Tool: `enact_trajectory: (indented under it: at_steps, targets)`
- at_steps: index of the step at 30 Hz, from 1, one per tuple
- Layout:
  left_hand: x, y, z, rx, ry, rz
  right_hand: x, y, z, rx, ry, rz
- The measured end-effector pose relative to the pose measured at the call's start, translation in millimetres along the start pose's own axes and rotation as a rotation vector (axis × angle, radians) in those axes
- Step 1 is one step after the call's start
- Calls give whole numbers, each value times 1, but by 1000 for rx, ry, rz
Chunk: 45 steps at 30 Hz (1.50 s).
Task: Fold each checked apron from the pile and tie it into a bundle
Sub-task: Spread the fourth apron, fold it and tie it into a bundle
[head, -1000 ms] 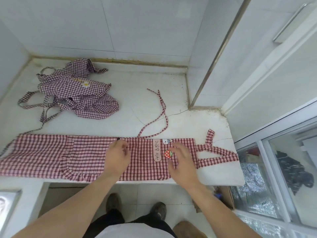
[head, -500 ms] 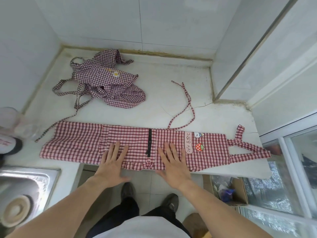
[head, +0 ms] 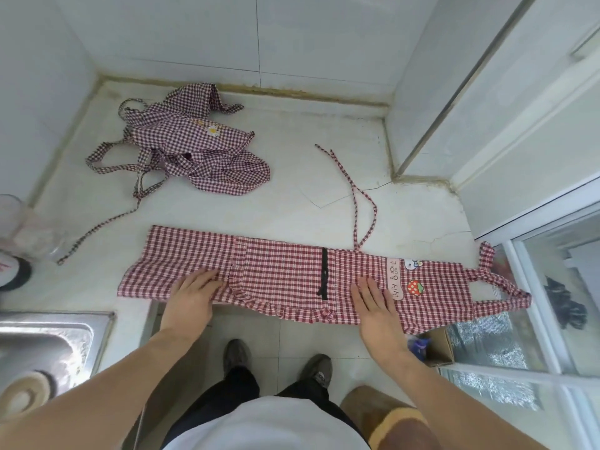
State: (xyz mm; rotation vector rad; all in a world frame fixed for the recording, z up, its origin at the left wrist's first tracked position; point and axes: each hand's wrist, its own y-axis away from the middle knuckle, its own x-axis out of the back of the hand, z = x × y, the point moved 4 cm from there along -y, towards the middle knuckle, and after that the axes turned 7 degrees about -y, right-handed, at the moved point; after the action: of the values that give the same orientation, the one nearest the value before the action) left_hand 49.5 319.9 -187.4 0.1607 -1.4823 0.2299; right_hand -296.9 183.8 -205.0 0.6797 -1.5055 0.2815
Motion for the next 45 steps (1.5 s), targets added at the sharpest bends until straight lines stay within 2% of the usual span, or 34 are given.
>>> enact_trajectory:
  at_steps: [3, 5, 7, 9, 11, 14, 17, 19, 21, 24, 27, 30, 32, 37, 41, 45]
  targets:
    - [8, -11, -3, -21, 27, -42, -4, 20, 16, 16, -45, -4]
    - [19, -25, 6, -43, 48, -137, -3, 32, 24, 35, -133, -23]
    - [20, -38, 14, -19, 76, -446, -1, 45, 32, 22, -272, -49]
    - [17, -42, 22, -46, 120, -779, -5, 62, 41, -23, -386, -215]
    - [15, -40, 31, -124, 121, -991, -6, 75, 48, -71, -450, -444]
    - [9, -34, 42, -186, 64, -1162, 4, 80, 51, -210, -416, -735]
    - [9, -31, 50, -189, -43, -1275, 21, 80, 55, -220, -248, -1029]
    - [9, -31, 49, -174, -79, -1328, 31, 74, 63, -256, -255, -1105]
    - [11, -37, 44, -148, -55, -1308, 41, 59, 72, -275, -293, -1056]
    - [17, -55, 26, -113, 1, -1218, 61, 28, 78, -187, -280, -925]
    - [21, -70, 3, -98, -29, -1154, 76, -5, 78, -158, -428, -821]
    - [23, -87, -18, -44, -42, -957, 84, -40, 79, -181, -529, -599]
    - [25, -96, -32, -2, -61, -835, 86, -59, 79, -178, -468, -504]
    - [25, -98, -64, 41, -187, -907, 72, -88, 76, -231, -371, -459]
    - [30, -105, -81, 219, -140, -762, 66, -105, 69, -293, -324, -409]
    - [32, -112, -91, 298, -176, -664, 64, -118, 66, -361, -300, -341]
